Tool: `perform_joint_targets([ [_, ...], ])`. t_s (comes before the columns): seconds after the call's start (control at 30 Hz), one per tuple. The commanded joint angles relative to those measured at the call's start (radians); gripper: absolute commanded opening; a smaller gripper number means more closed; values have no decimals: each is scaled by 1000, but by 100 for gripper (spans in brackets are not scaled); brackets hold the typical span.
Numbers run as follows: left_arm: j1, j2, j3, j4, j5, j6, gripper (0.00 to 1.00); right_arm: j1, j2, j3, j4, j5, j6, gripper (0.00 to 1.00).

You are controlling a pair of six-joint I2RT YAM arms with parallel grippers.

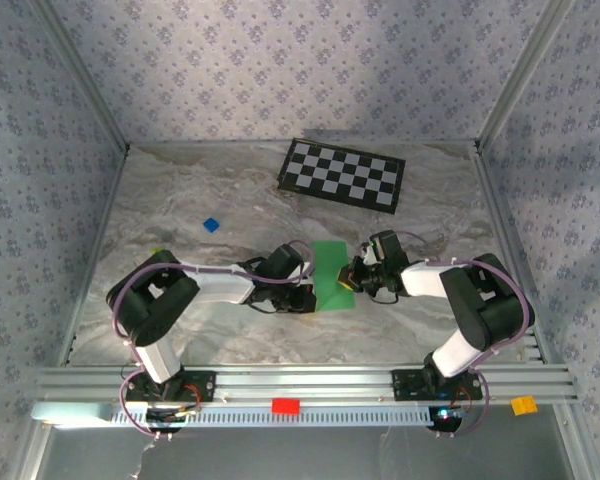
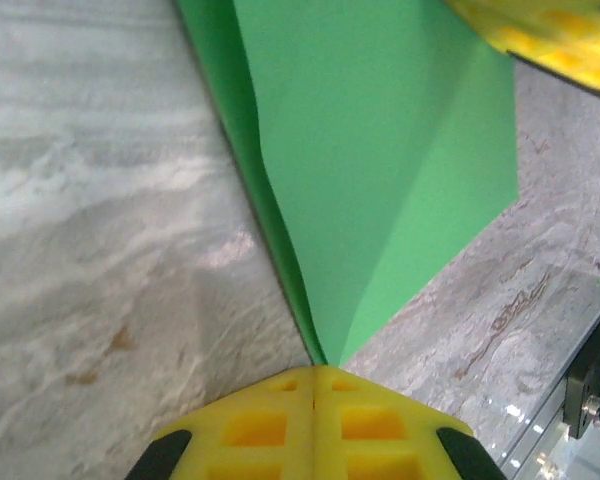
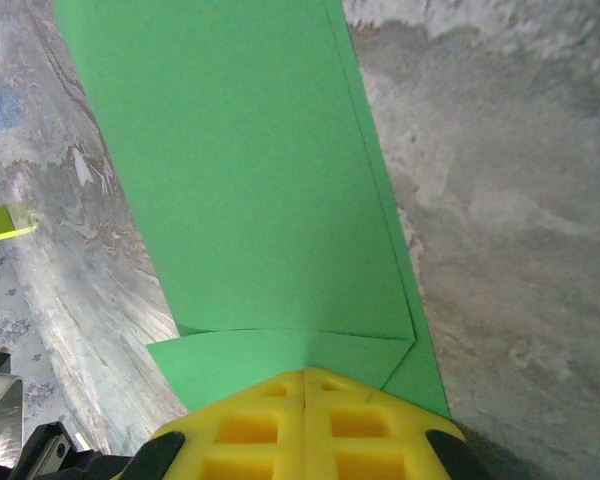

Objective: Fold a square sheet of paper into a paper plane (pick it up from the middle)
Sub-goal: Fold the triangle a second time at the center of the table.

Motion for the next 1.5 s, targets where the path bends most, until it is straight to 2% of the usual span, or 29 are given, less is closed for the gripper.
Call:
perform_joint_targets([
  [0.0,-1,-42,66,-46,-6,13,3,-7,40,-23,-98,97,-10,0],
  [0.33,3,143,256,-6,21,-37,5,-8,47,-25,-93,92,-8,0],
  [0.6,0,210,256,-15,9,-41,4,-7,44,-28,-91,94,-7,0],
  [1.03,-20,94,136,-131,-38,27,5,-8,49,-28,-97,99,-10,0],
  [1.3,-38,17,175,-178,-69,61,7,-7,39,-32,-101,102,-9,0],
  [1.47,-41,33,216,-158,-55,68,8,-6,39,-32,-102,102,-8,0],
])
